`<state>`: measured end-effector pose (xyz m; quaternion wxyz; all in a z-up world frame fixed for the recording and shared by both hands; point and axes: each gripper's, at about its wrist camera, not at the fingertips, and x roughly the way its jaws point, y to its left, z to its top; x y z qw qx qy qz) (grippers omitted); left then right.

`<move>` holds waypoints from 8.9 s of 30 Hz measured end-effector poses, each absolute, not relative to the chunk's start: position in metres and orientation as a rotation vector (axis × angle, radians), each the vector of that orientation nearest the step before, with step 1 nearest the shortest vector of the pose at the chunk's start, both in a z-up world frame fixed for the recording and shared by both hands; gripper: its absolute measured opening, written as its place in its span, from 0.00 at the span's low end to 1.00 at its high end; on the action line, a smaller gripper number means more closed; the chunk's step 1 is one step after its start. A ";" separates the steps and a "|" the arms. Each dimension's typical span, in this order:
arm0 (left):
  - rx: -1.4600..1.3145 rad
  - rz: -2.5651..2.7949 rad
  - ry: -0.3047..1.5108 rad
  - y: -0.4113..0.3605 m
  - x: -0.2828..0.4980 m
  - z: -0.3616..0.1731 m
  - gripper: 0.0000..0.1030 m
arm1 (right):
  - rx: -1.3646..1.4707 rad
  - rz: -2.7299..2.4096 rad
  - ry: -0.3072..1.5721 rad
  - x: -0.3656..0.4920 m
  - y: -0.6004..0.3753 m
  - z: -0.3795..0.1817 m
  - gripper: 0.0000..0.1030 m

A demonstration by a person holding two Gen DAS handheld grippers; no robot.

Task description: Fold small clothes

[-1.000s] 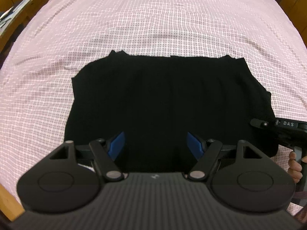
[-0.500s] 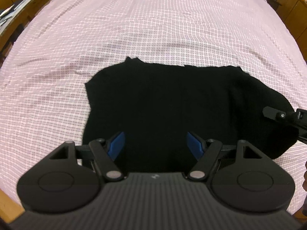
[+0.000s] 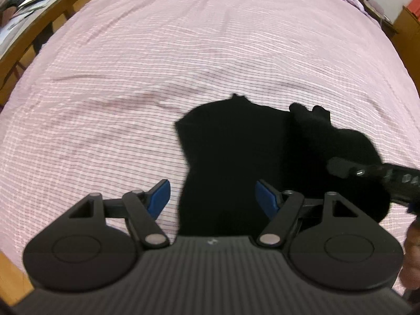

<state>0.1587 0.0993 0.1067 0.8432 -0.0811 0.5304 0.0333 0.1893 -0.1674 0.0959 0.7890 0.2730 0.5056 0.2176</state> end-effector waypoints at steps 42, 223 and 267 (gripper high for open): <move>0.005 -0.303 1.055 0.064 0.202 0.085 0.71 | 0.517 0.092 1.057 0.128 -0.178 0.096 0.74; -0.108 -0.036 1.212 -0.032 0.117 0.087 0.82 | 0.281 0.145 1.037 0.076 -0.275 0.120 1.00; -0.061 -0.022 1.260 -0.041 0.098 0.067 0.82 | 0.223 0.173 1.129 0.058 -0.263 0.096 1.00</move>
